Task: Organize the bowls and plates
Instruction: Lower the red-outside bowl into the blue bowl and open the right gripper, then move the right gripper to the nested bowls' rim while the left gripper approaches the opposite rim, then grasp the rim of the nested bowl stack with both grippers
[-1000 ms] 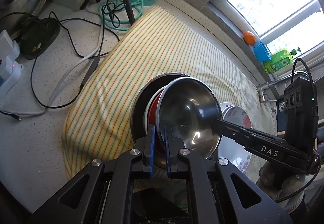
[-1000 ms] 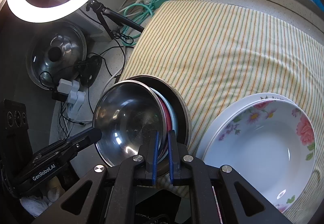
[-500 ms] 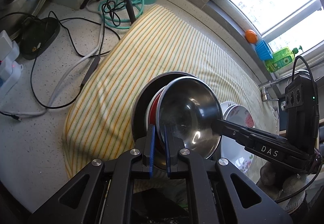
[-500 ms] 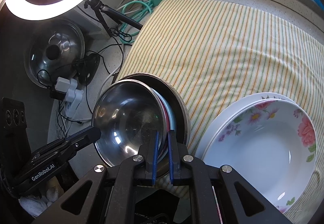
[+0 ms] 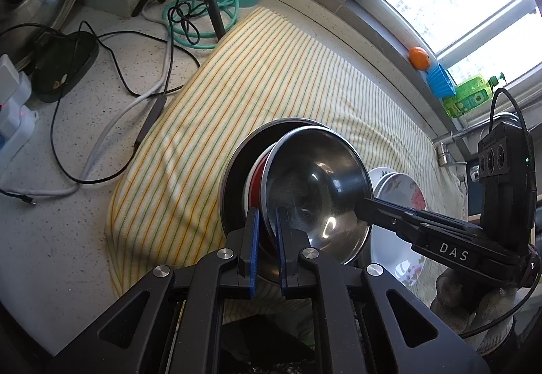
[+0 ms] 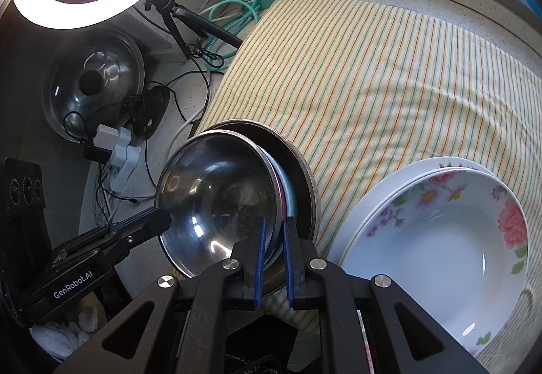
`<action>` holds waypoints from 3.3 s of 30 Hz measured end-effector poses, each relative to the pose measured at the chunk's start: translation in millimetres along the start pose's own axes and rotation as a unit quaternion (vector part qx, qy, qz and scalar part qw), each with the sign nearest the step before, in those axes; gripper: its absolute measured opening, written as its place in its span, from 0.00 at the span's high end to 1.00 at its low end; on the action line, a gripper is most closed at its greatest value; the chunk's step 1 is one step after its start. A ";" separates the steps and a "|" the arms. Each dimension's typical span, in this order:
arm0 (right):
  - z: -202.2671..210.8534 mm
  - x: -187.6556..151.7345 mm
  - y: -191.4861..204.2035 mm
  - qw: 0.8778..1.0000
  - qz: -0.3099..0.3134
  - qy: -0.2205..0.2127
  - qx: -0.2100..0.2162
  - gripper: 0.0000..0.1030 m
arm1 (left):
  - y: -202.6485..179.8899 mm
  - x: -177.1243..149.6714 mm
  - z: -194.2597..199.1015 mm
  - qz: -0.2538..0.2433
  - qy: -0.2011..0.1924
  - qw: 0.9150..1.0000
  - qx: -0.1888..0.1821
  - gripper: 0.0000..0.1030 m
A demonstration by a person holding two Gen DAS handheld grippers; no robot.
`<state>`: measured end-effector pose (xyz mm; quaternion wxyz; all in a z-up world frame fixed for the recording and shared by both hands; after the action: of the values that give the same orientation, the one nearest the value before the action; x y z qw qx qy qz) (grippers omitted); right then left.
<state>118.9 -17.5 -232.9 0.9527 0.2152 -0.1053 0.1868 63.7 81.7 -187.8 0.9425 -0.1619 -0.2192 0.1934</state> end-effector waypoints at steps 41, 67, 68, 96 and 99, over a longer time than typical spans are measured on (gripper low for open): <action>62.6 0.4 -44.7 0.986 -0.005 -0.155 -0.052 0.75 | 46.9 12.1 20.9 0.041 -0.071 0.997 -0.005 0.91; 11.0 2.1 -35.1 0.995 -0.010 -0.091 -0.037 0.81 | 32.0 10.1 -7.1 0.017 -0.037 0.999 -0.023 0.91; 9.9 1.7 -35.1 0.995 -0.011 -0.090 -0.036 0.81 | 32.9 9.9 -7.8 0.017 -0.035 0.999 -0.022 0.91; -7.2 -6.3 -28.0 0.997 -0.026 -0.067 -0.021 0.91 | 31.7 8.8 -19.1 0.010 -0.020 1.000 -0.012 0.93; -7.4 -6.2 -28.3 0.997 -0.030 -0.066 -0.025 0.91 | 31.8 9.1 -19.1 0.013 -0.021 1.000 -0.011 0.93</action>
<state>125.5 -39.8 -251.6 0.9539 0.2066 -0.1659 0.1411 71.1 109.2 -213.2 0.9335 -0.1709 -0.2387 0.2061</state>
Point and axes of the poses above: each gripper's, at about its wrist camera, not at the fingertips, and z roughly against the way its jaws point, y to its left, x to its top, the point moved 9 cm from there along -z, roughly the way its jaws point, and after that the axes turned 4 degrees about -y, right-handed, at the moved point
